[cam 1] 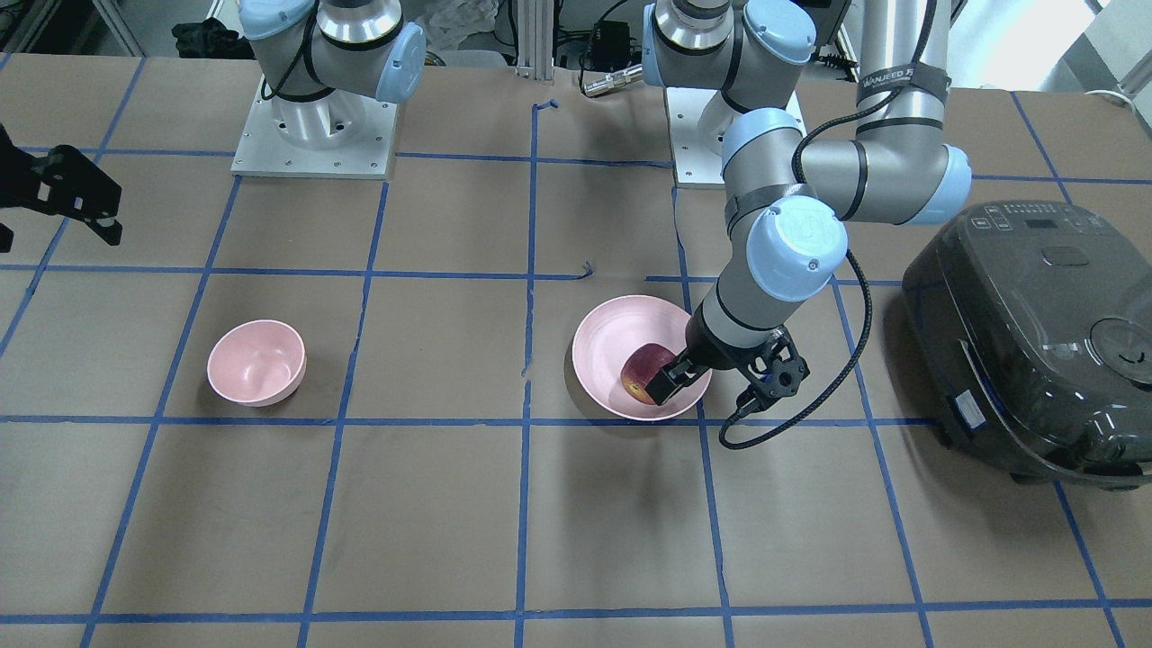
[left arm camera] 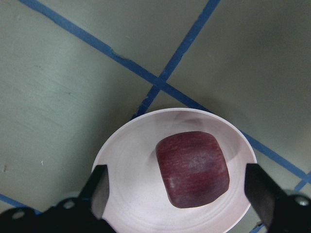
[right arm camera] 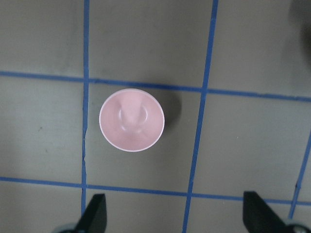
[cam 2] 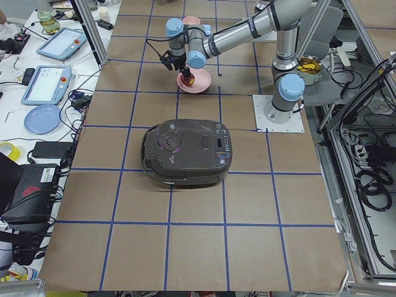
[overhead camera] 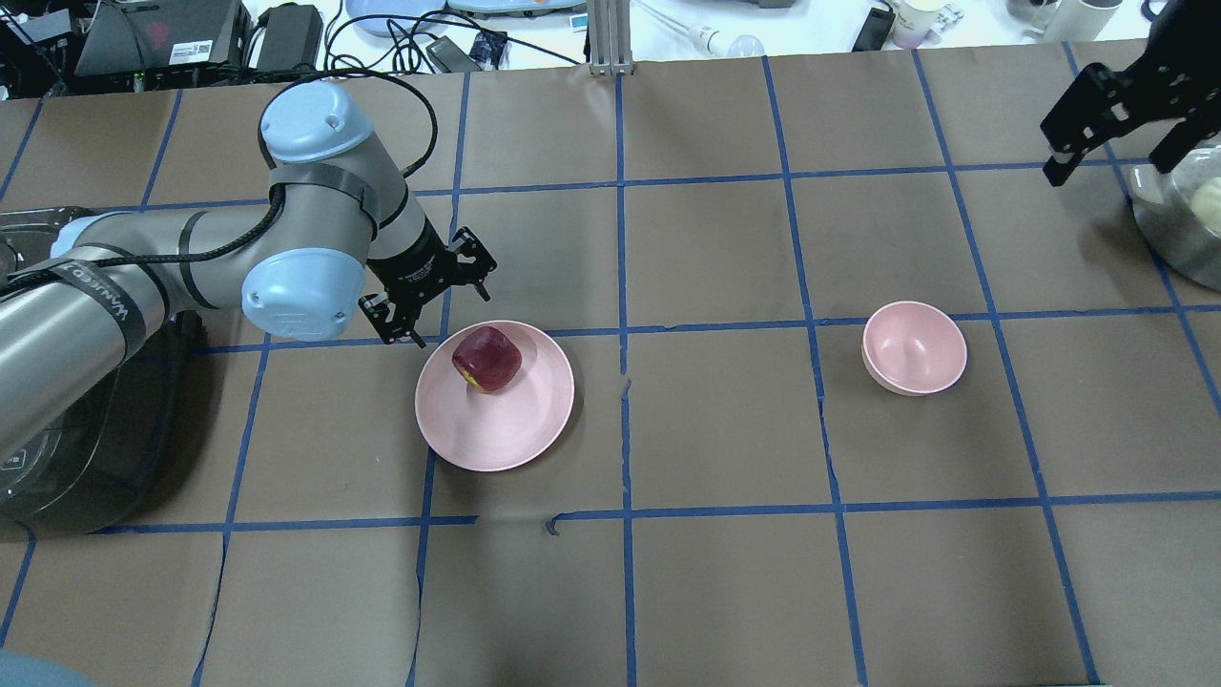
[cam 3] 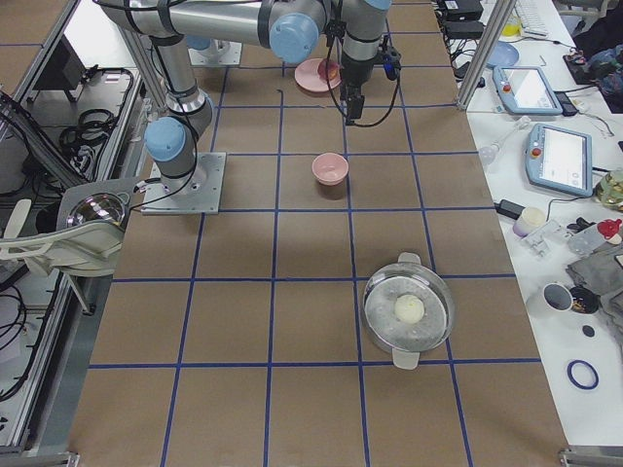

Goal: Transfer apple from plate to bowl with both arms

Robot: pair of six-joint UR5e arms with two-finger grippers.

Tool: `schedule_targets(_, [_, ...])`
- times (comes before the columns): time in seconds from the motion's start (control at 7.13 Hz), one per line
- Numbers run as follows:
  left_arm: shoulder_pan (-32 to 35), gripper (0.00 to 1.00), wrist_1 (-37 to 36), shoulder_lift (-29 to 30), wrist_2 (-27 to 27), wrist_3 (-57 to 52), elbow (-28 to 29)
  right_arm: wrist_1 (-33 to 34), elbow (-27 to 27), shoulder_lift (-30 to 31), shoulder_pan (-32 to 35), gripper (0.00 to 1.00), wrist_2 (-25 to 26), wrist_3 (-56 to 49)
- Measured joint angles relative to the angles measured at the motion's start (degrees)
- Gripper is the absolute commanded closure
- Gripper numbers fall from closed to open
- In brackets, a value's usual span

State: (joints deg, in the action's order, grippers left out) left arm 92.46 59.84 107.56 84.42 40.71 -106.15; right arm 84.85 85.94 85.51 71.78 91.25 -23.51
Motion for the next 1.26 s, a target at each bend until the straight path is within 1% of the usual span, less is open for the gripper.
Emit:
schedule_targets(0.14, [0.28, 0.02, -0.75, 1.36, -0.87, 0.71, -0.30, 4.97, 5.13, -1.39, -0.11, 0.00, 0.06, 0.13])
schedule_targets(0.28, [0.48, 0.02, -1.54, 2.50, -2.00, 0.97, -0.73, 12.27, 11.91, -2.95, -0.21, 0.00, 0.17, 0.23])
schedule_targets(0.42, [0.76, 0.03, -1.97, 3.24, -2.47, 0.98, -1.10, 21.31, 19.42, -4.19, -0.27, 0.00, 0.32, 0.41])
schedule_targets(0.56, [1.10, 0.12, -2.14, 3.86, -2.67, 0.94, -1.65, 31.06, 26.30, -5.36, -0.30, 0.00, 0.64, 0.61])
schedule_targets(0.7, [1.33, 0.23, -2.21, 4.24, -2.67, 0.82, -2.29, 37.48, 30.53, -6.74, -0.34, 0.01, 0.85, 0.73])
schedule_targets(0.84, [1.46, 0.43, -2.30, 4.44, -2.69, 0.62, -2.66, 40.61, 32.41, -7.97, -0.38, 0.40, 0.86, 0.97])
schedule_targets(0.98, [1.55, 0.60, -2.38, 4.42, -2.82, 0.15, -2.73, 42.02, 33.11, -8.62, -0.39, 0.82, 0.70, 1.32])
schedule_targets(1.12, [1.64, 0.70, -2.40, 4.11, -2.94, -0.99, -2.68, 42.66, 33.26, -8.85, -0.41, 1.00, 0.45, 1.57])
schedule_targets(1.26, [1.77, 0.77, -2.38, 3.45, -3.00, -2.64, -2.60, 42.91, 33.21, -8.91, -0.41, 1.00, 0.23, 1.76])
